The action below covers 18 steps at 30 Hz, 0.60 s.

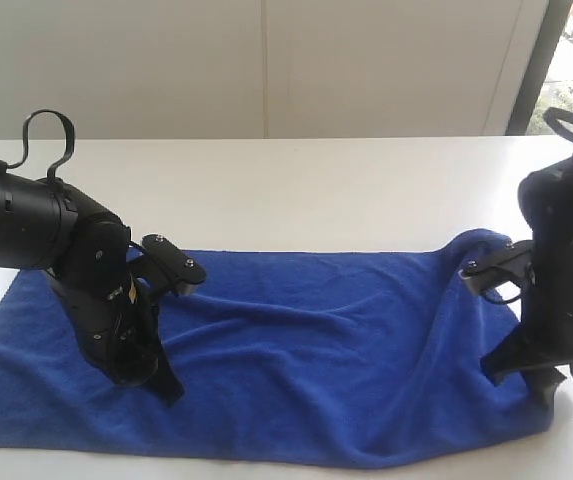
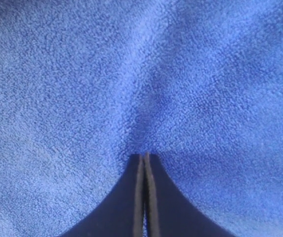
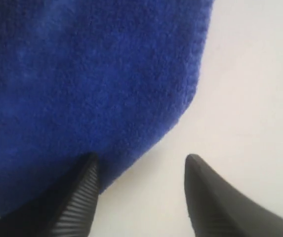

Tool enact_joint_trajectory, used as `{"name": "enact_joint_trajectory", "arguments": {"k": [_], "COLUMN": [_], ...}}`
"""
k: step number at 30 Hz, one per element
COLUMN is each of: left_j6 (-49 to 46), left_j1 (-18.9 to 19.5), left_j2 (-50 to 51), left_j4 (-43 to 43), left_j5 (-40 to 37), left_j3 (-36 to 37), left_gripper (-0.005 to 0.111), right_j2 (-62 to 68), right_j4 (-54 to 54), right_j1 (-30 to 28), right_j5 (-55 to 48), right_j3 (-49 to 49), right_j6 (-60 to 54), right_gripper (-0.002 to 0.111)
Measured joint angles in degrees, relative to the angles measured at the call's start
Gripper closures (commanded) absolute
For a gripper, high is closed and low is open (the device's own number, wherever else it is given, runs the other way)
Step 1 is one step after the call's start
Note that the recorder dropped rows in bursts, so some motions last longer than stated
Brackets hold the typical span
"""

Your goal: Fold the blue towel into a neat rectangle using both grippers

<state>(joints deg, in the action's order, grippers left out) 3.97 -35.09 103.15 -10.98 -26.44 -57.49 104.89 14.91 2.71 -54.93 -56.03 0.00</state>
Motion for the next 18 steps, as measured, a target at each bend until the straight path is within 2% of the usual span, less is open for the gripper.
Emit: {"name": "enact_joint_trajectory", "arguments": {"k": [2,4,6,8,18], "left_j6": [0.00,0.00,0.00,0.00,-0.48], "left_j1": [0.00,0.00,0.00,0.00,0.00], "left_j2": [0.00,0.00,0.00,0.00,0.00], "left_j4": [0.09,0.09,0.09,0.09,0.09], "left_j5": [0.00,0.00,0.00,0.00,0.00], "left_j3": [0.00,0.00,0.00,0.00,0.00], "left_gripper": [0.107,0.107,0.107,0.107,0.107], "right_j2": [-0.13,-0.36,-0.59,-0.59,-3.68], "right_j4": [-1.98,-4.67,-8.10,-11.10,-15.25], "right_j1": [-1.53,-2.26,-2.48,-2.71,-1.20], "right_j5": [2.31,3.65,4.39,4.72,2.73], "right_j3": [1.34,2.03,2.41,2.41,-5.64], "right_j6": [0.00,-1.60,-4.60,-6.48,-6.87], "right_gripper": [0.065,0.078,0.097,0.108,0.108]}}
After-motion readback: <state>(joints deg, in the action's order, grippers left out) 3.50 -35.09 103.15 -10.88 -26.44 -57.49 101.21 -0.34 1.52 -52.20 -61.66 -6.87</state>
